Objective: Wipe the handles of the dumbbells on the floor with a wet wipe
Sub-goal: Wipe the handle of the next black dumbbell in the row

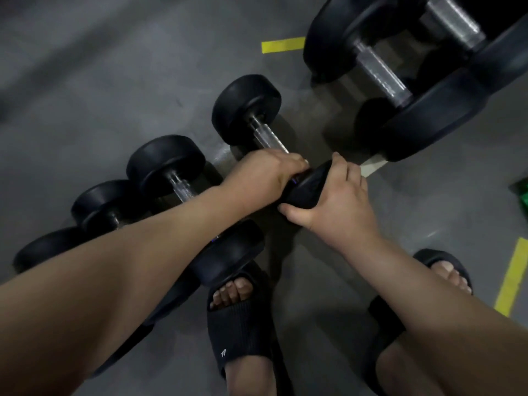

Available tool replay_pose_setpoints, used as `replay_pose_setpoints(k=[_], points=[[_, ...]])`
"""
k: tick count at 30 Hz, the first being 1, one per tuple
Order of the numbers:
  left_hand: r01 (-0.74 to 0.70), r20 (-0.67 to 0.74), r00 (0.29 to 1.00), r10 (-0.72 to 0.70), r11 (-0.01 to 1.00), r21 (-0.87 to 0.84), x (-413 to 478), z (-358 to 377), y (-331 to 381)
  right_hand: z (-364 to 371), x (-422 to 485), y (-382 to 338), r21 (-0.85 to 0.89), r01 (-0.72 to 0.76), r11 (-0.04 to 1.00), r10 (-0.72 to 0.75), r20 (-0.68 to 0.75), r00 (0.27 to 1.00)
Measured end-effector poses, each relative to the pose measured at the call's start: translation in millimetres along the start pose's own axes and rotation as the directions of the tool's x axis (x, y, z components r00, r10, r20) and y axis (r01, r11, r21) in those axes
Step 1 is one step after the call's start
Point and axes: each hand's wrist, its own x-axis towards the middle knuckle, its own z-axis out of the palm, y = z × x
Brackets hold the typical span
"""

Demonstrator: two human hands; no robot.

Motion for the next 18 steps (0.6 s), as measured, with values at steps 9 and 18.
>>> replay_pose_setpoints(k=[9, 18], points=[[-0.100, -0.039, 0.995, 0.095, 0.985, -0.138, -8, -17, -1, -1, 2, 4, 0.015, 0.005, 1.000, -0.006, 0.019, 1.000], [-0.145, -0.093, 0.986, 0.142, 0.989, -0.030, -7, -9, -1, -26, 29, 24, 0.171, -0.067, 0.983, 0.041, 0.151, 0.988]])
